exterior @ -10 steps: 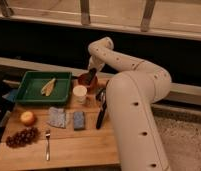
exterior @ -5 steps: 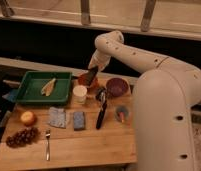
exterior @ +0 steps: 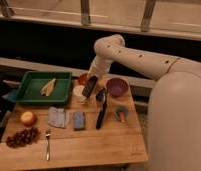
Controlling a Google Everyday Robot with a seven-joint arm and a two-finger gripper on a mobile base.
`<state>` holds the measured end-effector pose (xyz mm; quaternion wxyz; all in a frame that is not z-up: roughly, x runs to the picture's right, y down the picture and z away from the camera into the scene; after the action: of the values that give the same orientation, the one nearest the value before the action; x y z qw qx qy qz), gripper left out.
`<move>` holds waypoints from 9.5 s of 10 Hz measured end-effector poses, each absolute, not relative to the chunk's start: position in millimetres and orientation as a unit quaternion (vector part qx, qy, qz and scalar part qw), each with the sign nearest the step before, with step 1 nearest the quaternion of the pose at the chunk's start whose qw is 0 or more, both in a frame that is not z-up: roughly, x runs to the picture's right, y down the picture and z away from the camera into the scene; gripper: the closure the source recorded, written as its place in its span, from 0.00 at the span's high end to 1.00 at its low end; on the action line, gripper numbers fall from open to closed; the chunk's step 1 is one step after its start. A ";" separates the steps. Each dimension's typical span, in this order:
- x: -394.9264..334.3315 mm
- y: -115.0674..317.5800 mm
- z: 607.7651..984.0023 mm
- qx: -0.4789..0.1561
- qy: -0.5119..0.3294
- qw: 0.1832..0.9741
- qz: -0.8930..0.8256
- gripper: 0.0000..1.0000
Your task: Wipe table surface with eraser
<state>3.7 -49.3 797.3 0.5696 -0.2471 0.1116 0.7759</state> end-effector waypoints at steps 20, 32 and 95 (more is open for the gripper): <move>-34.8 148.8 746.8 -0.375 0.222 0.601 0.670 0.00; -40.9 220.5 762.4 -0.390 0.283 0.588 0.650 0.00; -89.8 225.8 799.7 -0.408 0.255 0.574 0.663 0.00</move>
<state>-89.8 225.8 799.7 0.5744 -0.4075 0.2550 0.6625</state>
